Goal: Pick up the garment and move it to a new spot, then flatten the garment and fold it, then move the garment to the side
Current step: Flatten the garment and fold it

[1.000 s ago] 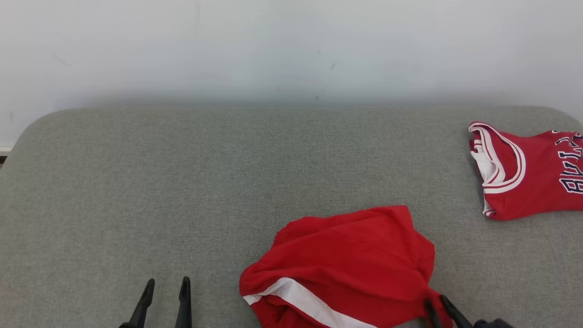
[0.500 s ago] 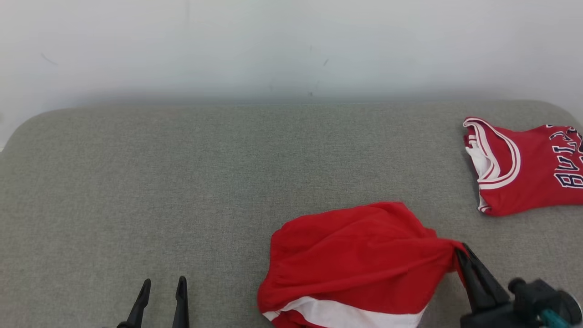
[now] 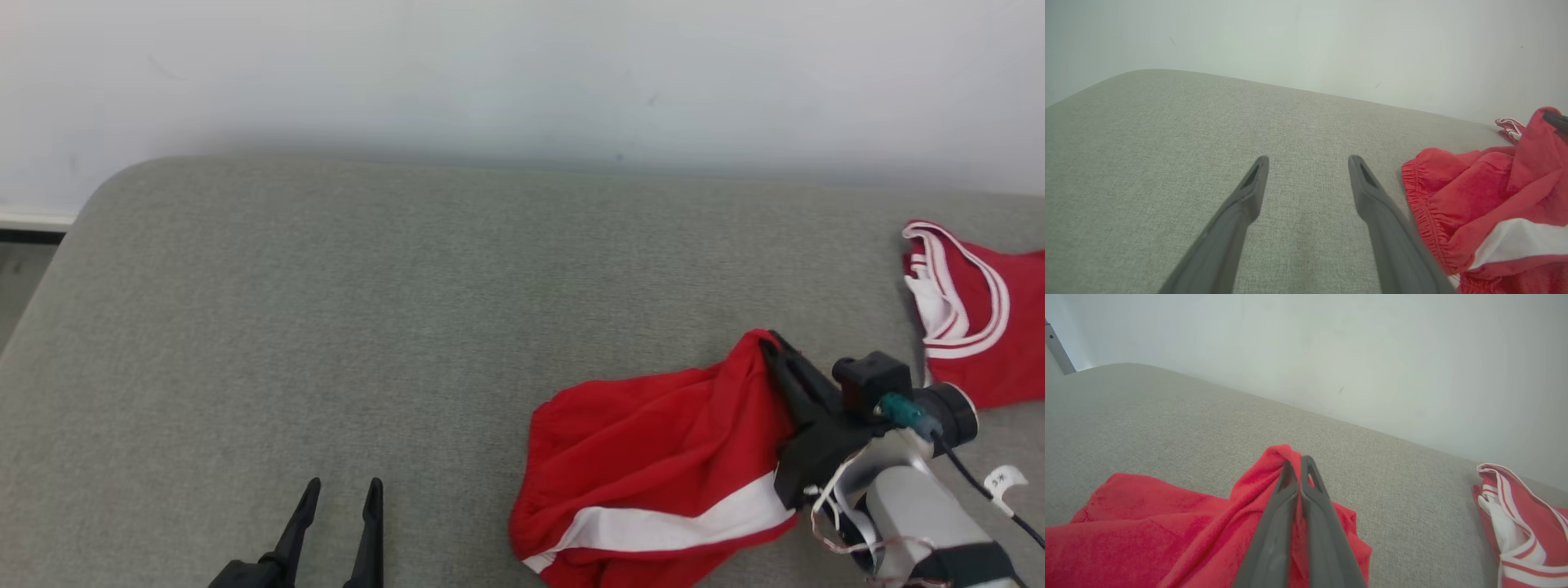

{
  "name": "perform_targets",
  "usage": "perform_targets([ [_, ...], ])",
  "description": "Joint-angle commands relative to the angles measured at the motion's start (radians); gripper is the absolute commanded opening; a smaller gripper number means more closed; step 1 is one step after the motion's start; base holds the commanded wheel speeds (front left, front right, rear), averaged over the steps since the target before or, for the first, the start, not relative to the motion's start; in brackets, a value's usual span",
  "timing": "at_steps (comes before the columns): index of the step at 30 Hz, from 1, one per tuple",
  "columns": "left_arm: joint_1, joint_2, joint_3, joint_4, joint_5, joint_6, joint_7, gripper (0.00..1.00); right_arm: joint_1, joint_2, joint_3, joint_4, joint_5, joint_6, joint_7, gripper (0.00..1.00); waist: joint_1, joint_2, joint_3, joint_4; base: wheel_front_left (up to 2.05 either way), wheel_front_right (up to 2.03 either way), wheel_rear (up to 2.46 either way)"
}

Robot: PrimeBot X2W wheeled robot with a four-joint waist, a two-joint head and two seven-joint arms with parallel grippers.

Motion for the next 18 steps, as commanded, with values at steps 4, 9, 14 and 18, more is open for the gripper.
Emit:
perform_targets([
  [4, -0.019, -0.002, -0.016, 0.008, -0.015, 0.001, -0.001, 1.0, -0.101, 0.017, -0.024, 0.171, 0.011, -0.002, -0.04, 0.0, -0.0001, 0.0, 0.009, 0.045, 0.0, 0.0, 0.0],
  [9, -0.016, -0.002, -0.03, 0.014, -0.024, 0.001, -0.001, 1.0, -0.169, 0.051, -0.032, 0.327, -0.005, -0.002, -0.069, 0.28, -0.0001, 0.0, 0.007, 0.048, 0.0, 0.0, 0.0],
  [14, -0.001, -0.002, -0.026, 0.019, -0.031, 0.001, -0.001, 1.0, -0.184, 0.074, -0.033, 0.359, 0.02, -0.002, -0.076, 1.0, -0.0001, 0.0, -0.005, 0.026, 0.0, 0.0, 0.0],
  [18, 0.012, -0.002, -0.018, 0.021, -0.034, 0.001, -0.001, 1.0, -0.138, 0.071, -0.051, 0.263, 0.053, -0.002, -0.075, 1.0, -0.0001, 0.0, -0.026, -0.003, 0.0, 0.0, 0.0],
])
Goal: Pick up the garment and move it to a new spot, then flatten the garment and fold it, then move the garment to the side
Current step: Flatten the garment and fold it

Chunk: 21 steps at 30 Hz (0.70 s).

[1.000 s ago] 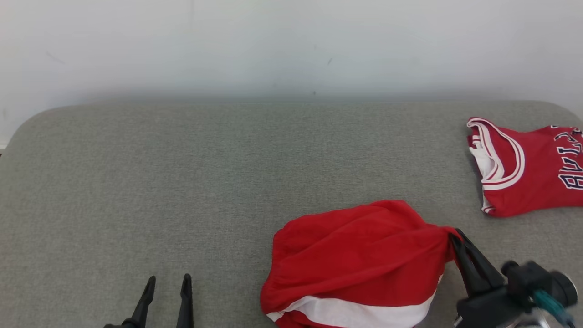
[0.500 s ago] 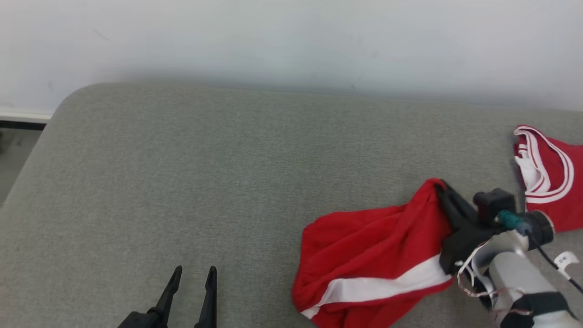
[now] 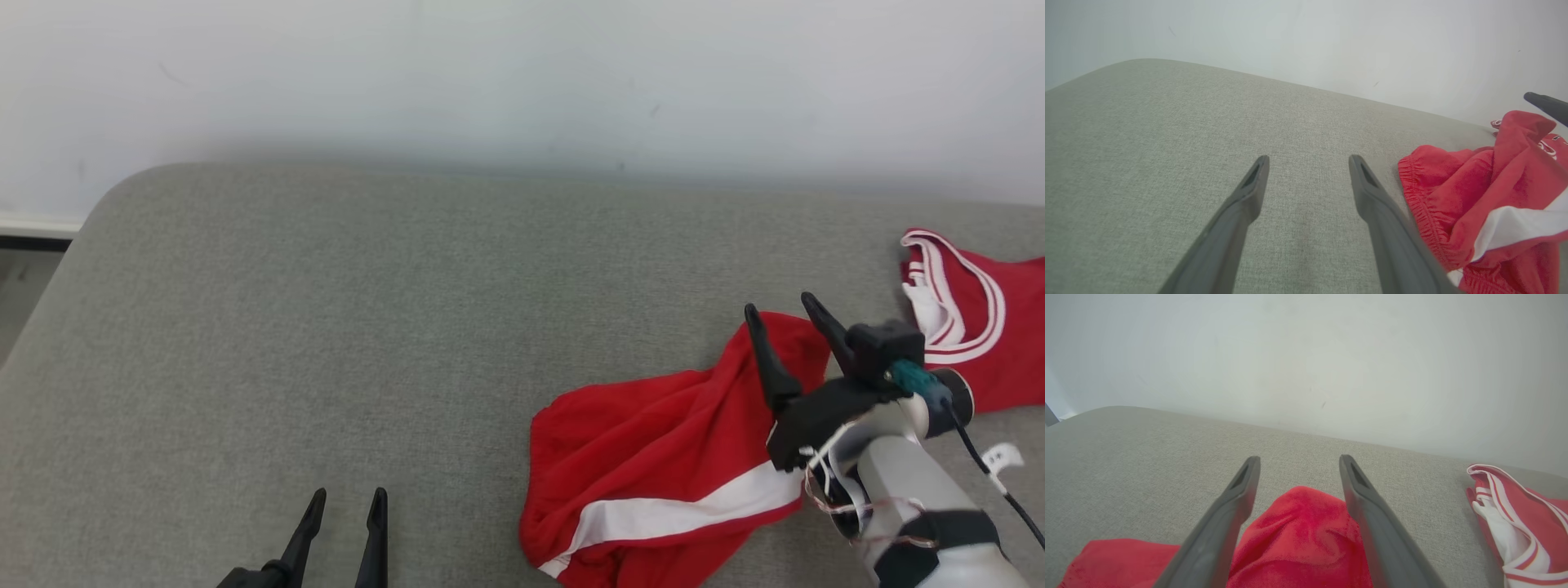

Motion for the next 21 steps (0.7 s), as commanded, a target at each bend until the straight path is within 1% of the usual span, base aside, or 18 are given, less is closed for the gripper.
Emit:
perform_targets([
  [1, 0.013, 0.0, 0.005, 0.001, -0.004, 0.001, -0.001, 1.0, 0.044, -0.004, -0.002, -0.039, 0.016, -0.002, 0.0, 1.0, 0.0, -0.0001, -0.023, -0.026, 0.0, 0.0, 0.0],
  [5, 0.026, 0.0, 0.004, 0.002, -0.007, 0.001, -0.001, 1.0, 0.142, -0.034, -0.033, -0.209, 0.024, -0.002, -0.001, 1.0, 0.0, -0.0001, -0.044, -0.048, 0.0, 0.0, 0.0],
  [7, 0.029, 0.0, -0.001, 0.001, -0.014, 0.001, -0.001, 1.0, 0.202, -0.048, -0.07, -0.287, 0.016, -0.002, -0.001, 1.0, 0.0, -0.0001, -0.049, -0.056, 0.0, 0.0, 0.0],
  [11, 0.05, 0.0, -0.038, 0.007, -0.027, 0.001, -0.001, 1.0, 0.328, -0.045, -0.15, -0.394, -0.004, -0.002, -0.001, 1.0, 0.0, -0.0001, -0.05, -0.074, 0.0, 0.0, 0.0],
  [12, 0.055, 0.0, -0.074, 0.021, -0.038, 0.001, -0.001, 1.0, 0.377, -0.034, -0.18, -0.423, -0.015, -0.002, -0.001, 1.0, 0.0, -0.0001, -0.045, -0.086, 0.0, 0.0, 0.0],
  [17, 0.055, 0.001, -0.186, 0.068, -0.088, 0.001, -0.001, 1.0, 0.447, -0.008, -0.224, -0.438, -0.028, -0.002, -0.001, 1.0, 0.0, -0.0001, -0.029, -0.114, 0.0, 0.0, 0.0],
  [21, 0.028, 0.001, -0.286, 0.128, -0.161, 0.001, -0.001, 1.0, 0.441, 0.004, -0.212, -0.419, -0.029, -0.002, -0.001, 1.0, 0.0, -0.0001, -0.007, -0.134, 0.0, 0.0, 0.0],
])
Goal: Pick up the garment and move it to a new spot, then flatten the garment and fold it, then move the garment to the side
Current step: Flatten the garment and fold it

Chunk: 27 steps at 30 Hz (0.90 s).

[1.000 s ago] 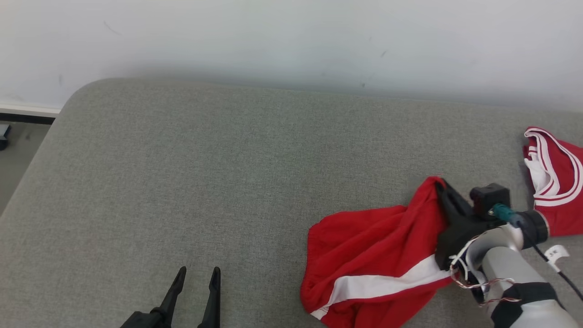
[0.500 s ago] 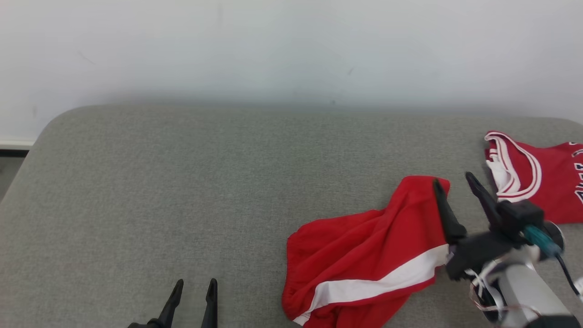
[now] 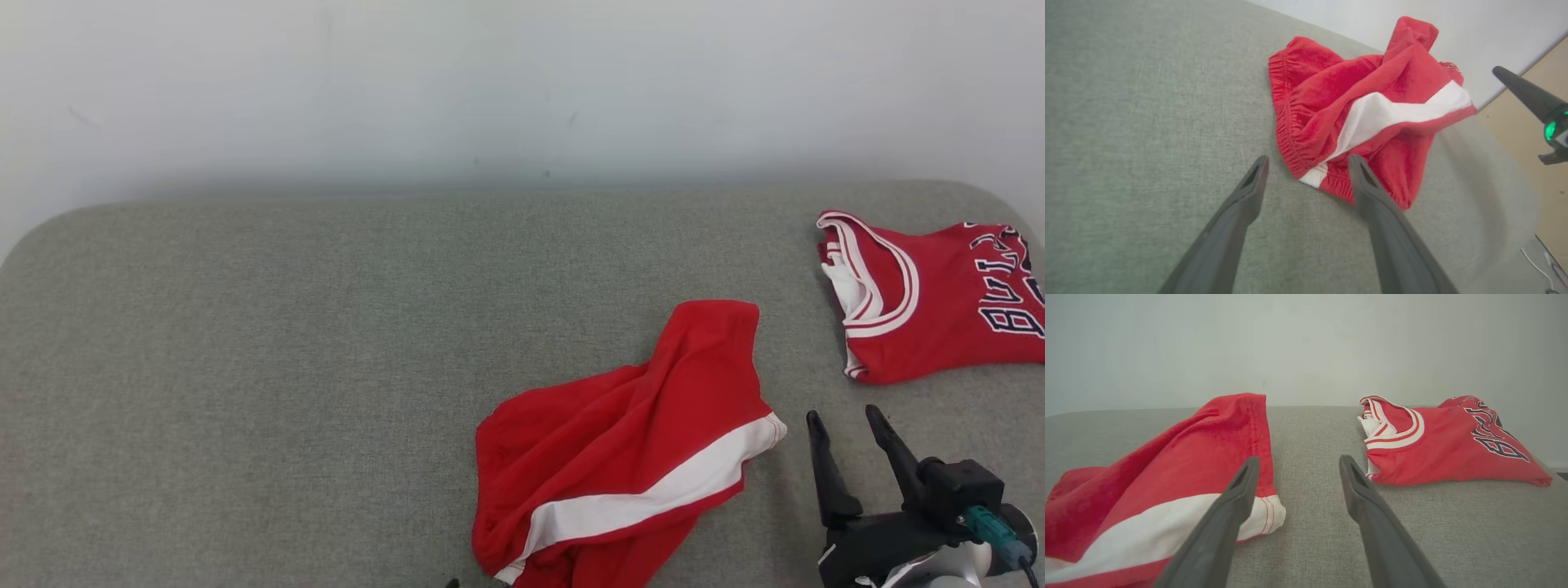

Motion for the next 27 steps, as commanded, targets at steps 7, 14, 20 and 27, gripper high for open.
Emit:
perform_targets([
  [7, -0.085, 0.004, -0.088, 0.098, -0.081, 0.001, -0.001, 1.0, -0.063, 0.008, 0.038, 0.074, 0.01, -0.002, -0.001, 1.0, 0.0001, -0.0001, 0.043, -0.023, 0.0, 0.0, 0.0],
  [14, -0.135, 0.003, -0.097, 0.171, -0.098, 0.001, -0.001, 1.0, -0.119, -0.001, 0.092, 0.181, 0.036, -0.002, -0.001, 1.0, 0.0001, -0.0001, 0.046, -0.015, 0.0, 0.0, 0.0],
  [20, -0.161, 0.003, -0.121, 0.214, -0.122, 0.001, -0.001, 1.0, -0.14, -0.01, 0.121, 0.229, 0.063, -0.002, -0.001, 1.0, 0.0001, -0.0001, 0.047, -0.009, 0.0, 0.0, 0.0],
  [27, -0.203, 0.002, -0.16, 0.254, -0.17, 0.001, -0.001, 1.0, -0.169, -0.009, 0.177, 0.28, 0.087, -0.002, -0.001, 1.0, 0.0001, -0.0001, 0.056, -0.009, 0.0, 0.0, 0.0],
])
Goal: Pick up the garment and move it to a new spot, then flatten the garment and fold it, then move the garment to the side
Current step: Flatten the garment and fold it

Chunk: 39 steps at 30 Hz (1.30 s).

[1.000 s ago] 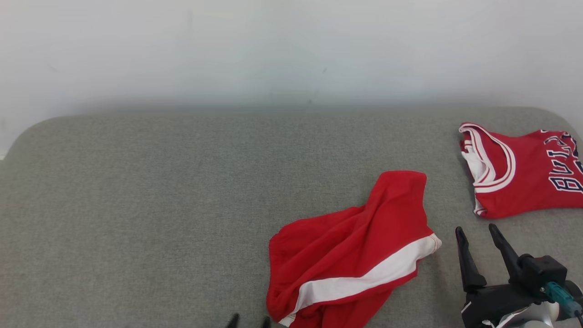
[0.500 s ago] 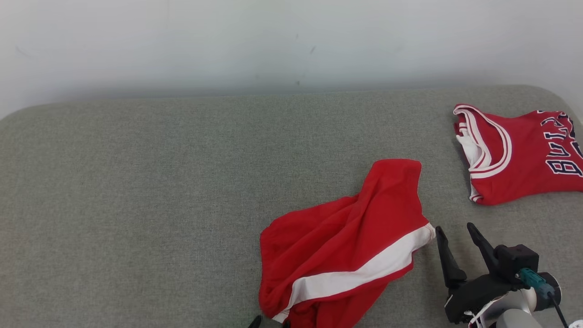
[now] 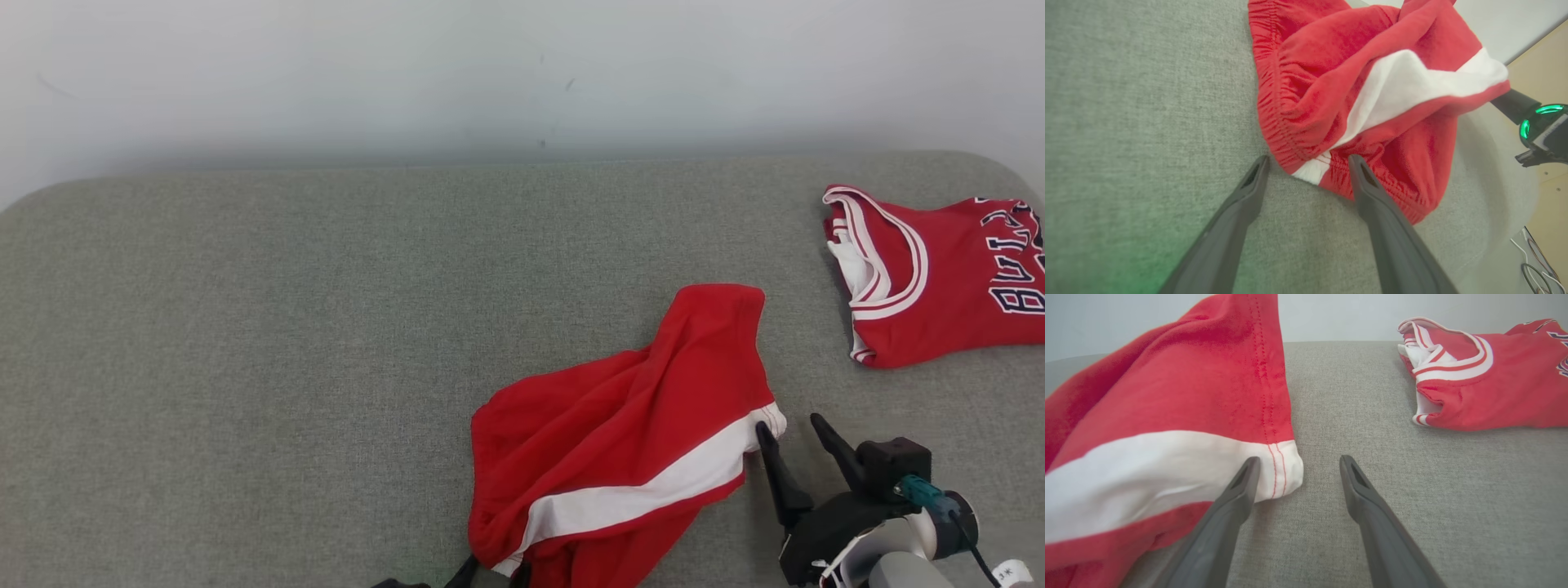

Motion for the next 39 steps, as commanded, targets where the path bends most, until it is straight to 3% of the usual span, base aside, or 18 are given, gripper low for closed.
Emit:
perform_targets([
  [1, -0.015, 0.002, -0.005, 0.009, -0.01, 0.002, -0.001, 1.0, -0.013, 0.004, 0.01, 0.01, 0.005, -0.002, -0.001, 1.0, -0.0001, 0.0, 0.004, 0.001, 0.0, 0.0, 0.0],
  [4, -0.041, 0.002, -0.019, 0.025, -0.027, 0.002, -0.001, 1.0, -0.04, 0.005, 0.046, 0.048, 0.026, -0.002, -0.001, 1.0, -0.0001, 0.0, 0.013, 0.007, 0.0, 0.0, 0.0],
  [5, -0.047, 0.002, -0.025, 0.032, -0.039, 0.002, -0.001, 1.0, -0.05, 0.006, 0.056, 0.06, 0.036, -0.002, -0.001, 0.93, -0.0001, 0.0, 0.016, 0.009, 0.0, 0.0, 0.0],
  [6, -0.054, 0.002, -0.037, 0.037, -0.05, 0.002, -0.001, 1.0, -0.059, 0.008, 0.069, 0.077, 0.048, -0.002, -0.001, 0.48, -0.0001, 0.0, 0.019, 0.013, 0.0, 0.0, 0.0],
  [7, -0.063, 0.002, -0.045, 0.046, -0.053, 0.002, -0.001, 0.85, -0.069, 0.008, 0.078, 0.089, 0.057, -0.002, -0.001, 0.2, -0.0001, 0.0, 0.02, 0.016, 0.0, 0.0, 0.0],
  [8, -0.071, 0.002, -0.053, 0.054, -0.061, 0.002, 0.0, 0.15, -0.078, 0.009, 0.085, 0.099, 0.063, -0.002, -0.001, 0.0, -0.0001, 0.0, 0.021, 0.02, 0.0, 0.0, 0.0],
  [9, -0.079, 0.002, -0.056, 0.056, -0.071, 0.002, 0.0, 0.0, -0.085, 0.01, 0.091, 0.101, 0.069, -0.002, -0.001, 0.0, -0.0001, 0.0, 0.021, 0.023, 0.0, 0.0, 0.0],
  [18, -0.025, 0.022, -0.018, -0.004, -0.08, 0.002, -0.001, 0.0, -0.006, -0.022, 0.048, 0.026, 0.083, -0.002, -0.001, 0.0, -0.0001, 0.0, -0.021, 0.027, 0.0, 0.0, 0.0],
  [26, 0.049, 0.065, 0.06, -0.152, -0.012, 0.002, -0.001, 0.0, 0.131, -0.023, -0.045, -0.158, 0.087, -0.002, -0.001, 0.0, -0.0001, 0.0, -0.046, 0.024, 0.0, 0.0, 0.0],
  [31, -0.005, 0.124, 0.119, -0.229, 0.046, 0.002, -0.001, 0.0, 0.16, -0.012, -0.046, -0.296, 0.083, -0.002, -0.001, 0.0, -0.0001, 0.0, -0.058, 0.024, 0.0, 0.0, 0.0],
  [39, -0.082, 0.202, 0.129, -0.283, 0.079, 0.002, -0.001, 0.0, 0.217, 0.015, 0.006, -0.443, 0.094, -0.002, -0.001, 0.0, -0.0001, 0.0, -0.07, 0.02, 0.0, 0.0, 0.0],
])
